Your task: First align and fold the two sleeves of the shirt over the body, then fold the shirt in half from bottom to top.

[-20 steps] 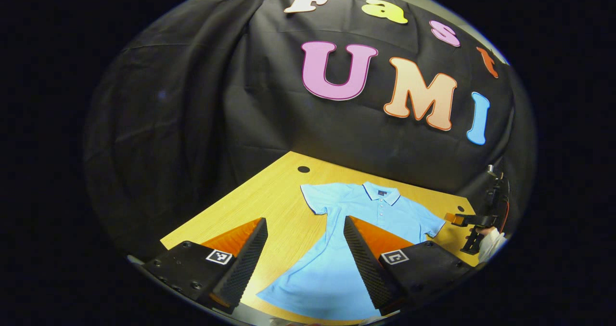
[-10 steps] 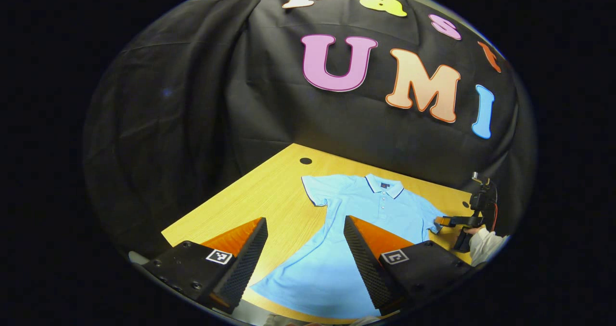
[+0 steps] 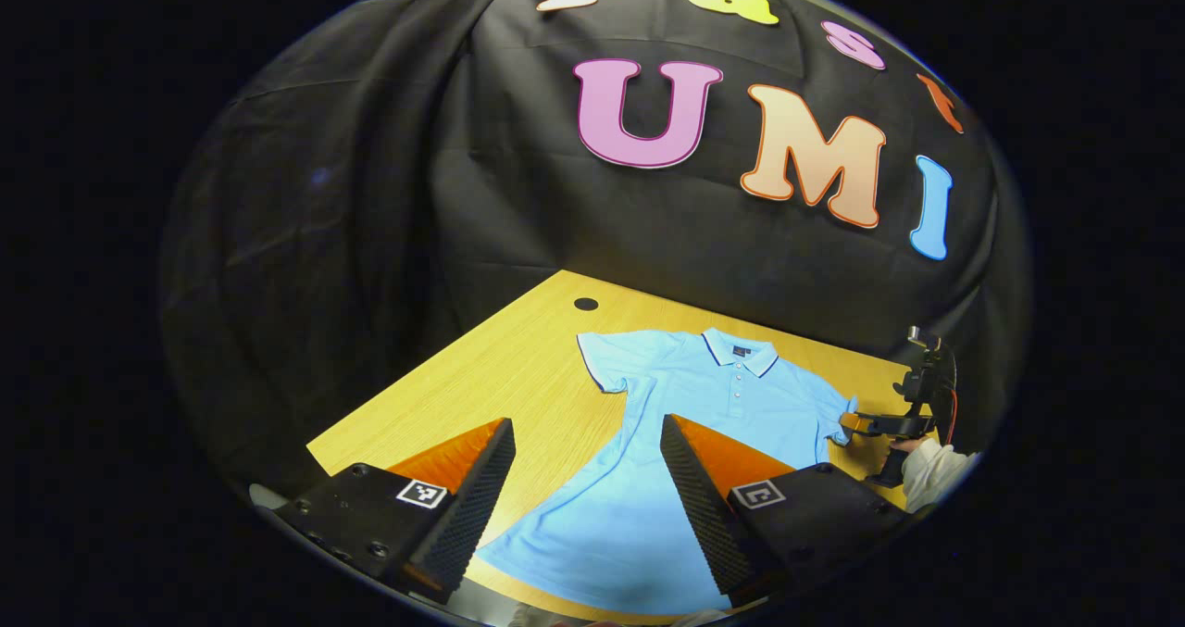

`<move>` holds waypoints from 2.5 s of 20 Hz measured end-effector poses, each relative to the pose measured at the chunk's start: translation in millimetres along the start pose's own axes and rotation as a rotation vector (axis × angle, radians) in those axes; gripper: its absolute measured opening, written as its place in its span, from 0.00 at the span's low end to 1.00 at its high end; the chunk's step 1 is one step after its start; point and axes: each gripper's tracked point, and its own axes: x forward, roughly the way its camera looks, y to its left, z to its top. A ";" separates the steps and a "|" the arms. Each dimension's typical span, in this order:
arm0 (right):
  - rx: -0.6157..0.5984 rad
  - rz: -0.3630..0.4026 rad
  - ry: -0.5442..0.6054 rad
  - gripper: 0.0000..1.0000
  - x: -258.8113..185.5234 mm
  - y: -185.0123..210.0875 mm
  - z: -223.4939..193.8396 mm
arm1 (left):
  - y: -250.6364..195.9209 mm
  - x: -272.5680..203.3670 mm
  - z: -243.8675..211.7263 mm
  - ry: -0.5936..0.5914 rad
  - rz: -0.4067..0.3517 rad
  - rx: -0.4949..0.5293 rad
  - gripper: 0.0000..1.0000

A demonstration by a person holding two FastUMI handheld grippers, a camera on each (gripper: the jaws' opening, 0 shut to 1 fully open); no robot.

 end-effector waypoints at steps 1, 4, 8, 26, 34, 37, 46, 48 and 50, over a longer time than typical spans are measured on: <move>0.002 -0.003 0.003 0.29 1.1 2.0 -1.5 | 0.0 0.4 -2.3 0.009 -0.001 -0.008 0.95; 0.000 -0.022 0.004 0.12 -1.2 2.7 0.0 | 2.4 2.4 -3.7 0.010 -0.004 -0.018 0.95; 0.019 -0.011 -0.050 0.10 -10.4 15.2 18.9 | 9.1 3.7 -1.9 0.011 0.002 -0.010 0.95; 0.063 0.398 -0.083 0.62 -4.1 203.9 32.5 | 16.2 28.1 3.5 0.006 -0.041 -0.039 0.95; 0.024 0.344 -0.096 0.94 -41.3 198.3 24.1 | 2.6 105.9 3.0 0.038 -0.170 0.003 0.95; 0.016 0.296 -0.108 0.98 -69.6 186.4 14.0 | -0.2 151.7 7.0 0.040 -0.208 0.064 0.95; 0.056 0.213 -0.075 0.94 -166.7 179.5 -28.9 | -23.3 283.0 3.8 0.075 -0.310 0.152 0.95; 0.088 0.177 -0.084 0.98 -178.1 172.8 -28.9 | -22.6 307.1 -4.2 0.108 -0.304 0.164 0.95; 0.124 0.141 -0.082 0.93 -184.0 166.2 -28.4 | -18.8 327.7 -14.8 0.144 -0.292 0.179 0.95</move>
